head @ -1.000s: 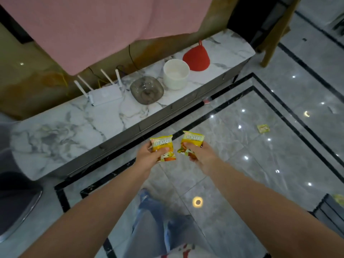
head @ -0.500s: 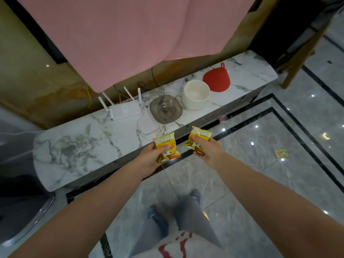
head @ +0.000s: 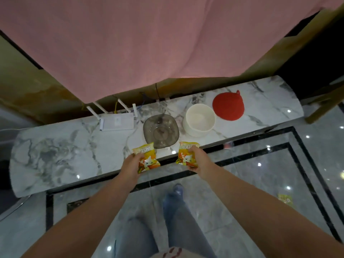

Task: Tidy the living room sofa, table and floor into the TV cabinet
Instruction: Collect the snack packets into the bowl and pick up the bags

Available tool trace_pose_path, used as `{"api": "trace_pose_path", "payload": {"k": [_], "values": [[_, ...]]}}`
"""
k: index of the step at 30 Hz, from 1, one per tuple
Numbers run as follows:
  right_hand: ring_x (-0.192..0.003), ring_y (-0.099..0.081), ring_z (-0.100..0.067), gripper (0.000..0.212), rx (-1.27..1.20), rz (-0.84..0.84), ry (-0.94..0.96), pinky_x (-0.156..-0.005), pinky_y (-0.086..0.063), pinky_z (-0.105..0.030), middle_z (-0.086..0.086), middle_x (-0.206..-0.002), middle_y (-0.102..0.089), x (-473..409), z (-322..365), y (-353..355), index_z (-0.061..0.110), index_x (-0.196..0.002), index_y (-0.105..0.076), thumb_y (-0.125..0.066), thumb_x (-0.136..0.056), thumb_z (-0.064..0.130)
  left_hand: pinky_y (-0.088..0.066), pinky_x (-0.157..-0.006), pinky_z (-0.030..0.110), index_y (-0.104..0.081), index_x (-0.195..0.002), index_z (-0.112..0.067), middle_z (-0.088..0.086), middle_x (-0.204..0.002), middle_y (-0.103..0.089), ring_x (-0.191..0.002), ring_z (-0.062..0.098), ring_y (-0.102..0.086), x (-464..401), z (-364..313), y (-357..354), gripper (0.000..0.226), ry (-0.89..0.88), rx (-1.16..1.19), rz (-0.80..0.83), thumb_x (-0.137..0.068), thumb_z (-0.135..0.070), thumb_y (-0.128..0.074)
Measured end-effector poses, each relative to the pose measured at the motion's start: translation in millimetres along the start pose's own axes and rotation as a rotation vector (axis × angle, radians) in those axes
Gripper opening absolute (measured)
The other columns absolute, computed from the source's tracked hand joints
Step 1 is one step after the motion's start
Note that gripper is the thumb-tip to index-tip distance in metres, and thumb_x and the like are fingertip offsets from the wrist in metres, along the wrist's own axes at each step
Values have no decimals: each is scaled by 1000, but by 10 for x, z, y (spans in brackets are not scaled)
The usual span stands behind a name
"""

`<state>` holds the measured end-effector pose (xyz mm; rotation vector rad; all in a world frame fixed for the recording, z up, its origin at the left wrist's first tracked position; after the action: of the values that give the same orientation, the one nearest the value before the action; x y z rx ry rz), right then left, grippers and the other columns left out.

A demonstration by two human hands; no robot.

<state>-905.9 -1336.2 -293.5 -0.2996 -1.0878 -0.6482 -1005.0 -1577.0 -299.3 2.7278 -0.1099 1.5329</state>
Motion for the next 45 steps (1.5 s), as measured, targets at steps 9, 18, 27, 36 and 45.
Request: {"api": "trace_pose_path", "payload": {"k": [9,18,27,36,45], "values": [[-93,-68,-23,31,222,20,110,-73,-60,-35,-13,-113,-68,-1130,526,-265,16,-117,-60,-72,-89,17,-55,-95,44,-66,-110,-8,10,-99,-73,-97,26,-70,-901,-214,-230,53,-32,-130,-127,-65,-27,-86],[-89,-73,-24,44,308,-67,53,-77,-62,-40,-9,-106,-71,-2413,504,-580,18,-108,-62,-86,-73,28,-47,-77,28,-63,-119,-9,10,-111,-69,-84,19,-60,-2161,-242,-427,37,-77,-456,-288,-85,-20,-73],[-83,-59,-19,31,915,-266,327,-68,-46,-27,1,-92,-64,-3032,846,-729,23,-102,-61,-76,-79,37,-37,-57,24,-59,-107,-14,2,-97,-63,-81,17,-54,-2884,-172,-612,20,-133,-709,-329,-91,-25,-65],[-79,-64,-28,19,1088,-232,506,-67,-53,-31,-10,-88,-67,-3389,900,-1006,12,-96,-66,-71,-79,20,-35,-69,23,-63,-107,-11,8,-104,-71,-98,26,-64,-3323,-211,-835,21,-190,-812,-316,-91,-25,-67],[-80,-64,-26,20,1142,-237,552,-71,-54,-29,-8,-86,-67,-3576,833,-1233,14,-102,-66,-69,-85,22,-44,-66,28,-67,-106,-13,11,-99,-70,-86,27,-64,-3585,-239,-830,18,-182,-832,-315,-91,-20,-62]]}}
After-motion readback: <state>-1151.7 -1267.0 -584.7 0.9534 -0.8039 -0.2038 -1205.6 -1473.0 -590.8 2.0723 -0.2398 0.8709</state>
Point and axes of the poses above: each hand's wrist, its own x-axis away from the middle knuckle, its own y-axis out of the back of the hand, z = x × y, the point moved 9 cm from there along -x, towards the middle knuckle
